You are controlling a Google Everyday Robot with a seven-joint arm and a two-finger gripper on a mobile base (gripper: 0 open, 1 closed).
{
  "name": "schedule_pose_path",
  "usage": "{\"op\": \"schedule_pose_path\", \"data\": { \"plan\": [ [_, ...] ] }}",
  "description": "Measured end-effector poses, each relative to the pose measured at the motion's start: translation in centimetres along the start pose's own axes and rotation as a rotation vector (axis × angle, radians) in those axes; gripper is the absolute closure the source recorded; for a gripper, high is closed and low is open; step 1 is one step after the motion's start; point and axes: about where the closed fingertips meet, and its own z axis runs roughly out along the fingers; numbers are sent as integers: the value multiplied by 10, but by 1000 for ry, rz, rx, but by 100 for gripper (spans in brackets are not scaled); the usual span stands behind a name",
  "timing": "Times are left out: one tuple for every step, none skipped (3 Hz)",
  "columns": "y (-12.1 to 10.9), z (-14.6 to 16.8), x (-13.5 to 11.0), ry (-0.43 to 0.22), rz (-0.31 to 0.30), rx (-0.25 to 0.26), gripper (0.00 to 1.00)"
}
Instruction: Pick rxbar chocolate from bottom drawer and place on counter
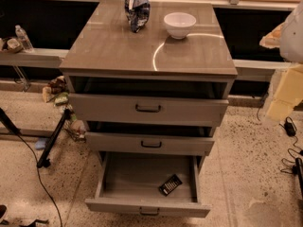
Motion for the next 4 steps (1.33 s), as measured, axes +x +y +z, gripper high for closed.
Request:
{"op": "schedule_pose_path", "data": {
  "plan": [
    [0,4,0,-8,-2,-2,0],
    [9,40,2,-60,-32,-45,0],
    [31,91,12,-116,-70,-79,0],
    [65,143,16,-183,-96,-96,0]
  ]
}}
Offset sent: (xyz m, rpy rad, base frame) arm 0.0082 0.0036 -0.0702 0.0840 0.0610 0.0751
